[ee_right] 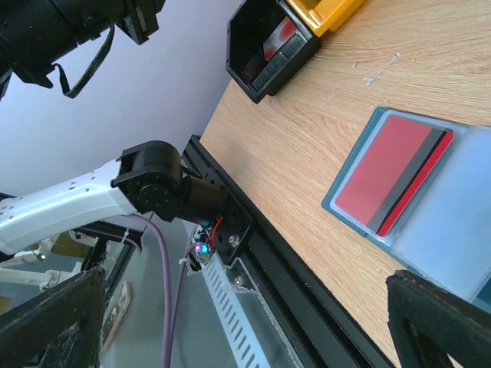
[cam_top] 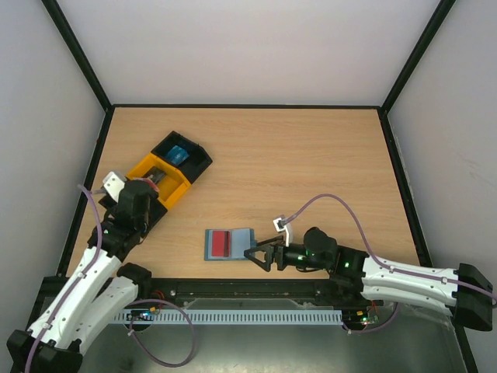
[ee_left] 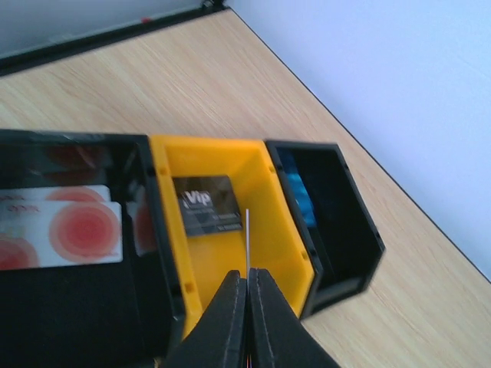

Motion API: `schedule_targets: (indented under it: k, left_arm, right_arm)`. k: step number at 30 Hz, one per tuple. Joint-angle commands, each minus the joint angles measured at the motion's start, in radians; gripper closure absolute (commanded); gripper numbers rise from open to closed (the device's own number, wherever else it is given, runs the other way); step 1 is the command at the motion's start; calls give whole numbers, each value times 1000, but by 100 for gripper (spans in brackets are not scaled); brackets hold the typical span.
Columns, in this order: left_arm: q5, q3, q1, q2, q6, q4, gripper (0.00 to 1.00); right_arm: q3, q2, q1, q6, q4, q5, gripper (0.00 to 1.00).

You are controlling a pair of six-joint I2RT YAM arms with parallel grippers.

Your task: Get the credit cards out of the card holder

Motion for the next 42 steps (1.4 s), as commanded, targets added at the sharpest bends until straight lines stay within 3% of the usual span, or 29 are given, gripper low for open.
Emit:
schedule_targets:
  k: [1,11,21,42]
  left_arm:
    - [-55,17,79,4,32,-13,97]
    - [-4,-24,255,53,61,29,97]
    - [157,-133,413,83,101,136,97]
    - [241,-223,471,229,168,340,97]
  right_arm:
    - [2,13,4,-24,26,14,2]
    - [26,53,3,-50,22,2,2]
    - [33,59,2,-70,0,9,2]
    - [46,81,-11,-96,-19,15,2]
